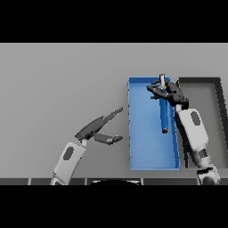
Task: Pick up the blue pipe and place it into the blue bin.
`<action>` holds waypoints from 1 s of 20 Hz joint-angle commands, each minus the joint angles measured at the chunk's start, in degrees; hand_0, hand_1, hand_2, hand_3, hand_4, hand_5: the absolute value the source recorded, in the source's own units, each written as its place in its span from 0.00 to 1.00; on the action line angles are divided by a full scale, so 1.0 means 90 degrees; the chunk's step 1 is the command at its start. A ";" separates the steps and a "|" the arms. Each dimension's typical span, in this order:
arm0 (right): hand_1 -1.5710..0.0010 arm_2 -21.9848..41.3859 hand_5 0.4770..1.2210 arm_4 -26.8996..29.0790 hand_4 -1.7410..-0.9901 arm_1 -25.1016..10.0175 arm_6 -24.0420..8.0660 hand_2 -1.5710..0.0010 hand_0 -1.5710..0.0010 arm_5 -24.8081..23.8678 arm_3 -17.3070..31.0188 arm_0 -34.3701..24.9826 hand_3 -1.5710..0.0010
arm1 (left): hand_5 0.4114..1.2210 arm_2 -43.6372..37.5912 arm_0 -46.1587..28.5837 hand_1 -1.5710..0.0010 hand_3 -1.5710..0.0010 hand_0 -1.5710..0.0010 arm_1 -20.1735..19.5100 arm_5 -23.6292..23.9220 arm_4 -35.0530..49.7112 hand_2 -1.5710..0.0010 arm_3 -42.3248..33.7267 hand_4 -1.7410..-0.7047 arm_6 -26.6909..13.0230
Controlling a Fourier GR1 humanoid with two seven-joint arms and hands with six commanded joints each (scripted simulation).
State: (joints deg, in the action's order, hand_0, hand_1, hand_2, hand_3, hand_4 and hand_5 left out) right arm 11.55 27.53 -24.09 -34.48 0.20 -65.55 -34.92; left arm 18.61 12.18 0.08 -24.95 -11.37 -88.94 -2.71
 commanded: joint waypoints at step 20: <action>0.99 0.3807 0.32 0.1176 0.87 -0.2132 0.0045 0.99 0.99 0.0151 -0.0397 -0.1021 1.00 | 0.10 0.0087 -0.0159 1.00 1.00 1.00 0.0065 0.0007 0.0002 1.00 -0.0035 0.78 -0.0033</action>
State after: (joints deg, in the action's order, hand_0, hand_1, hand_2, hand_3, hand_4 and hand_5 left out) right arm 45.82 38.12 -43.27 -34.09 1.57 -69.13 -44.12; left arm 19.40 10.73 0.66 -24.91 -11.35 -89.24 -2.94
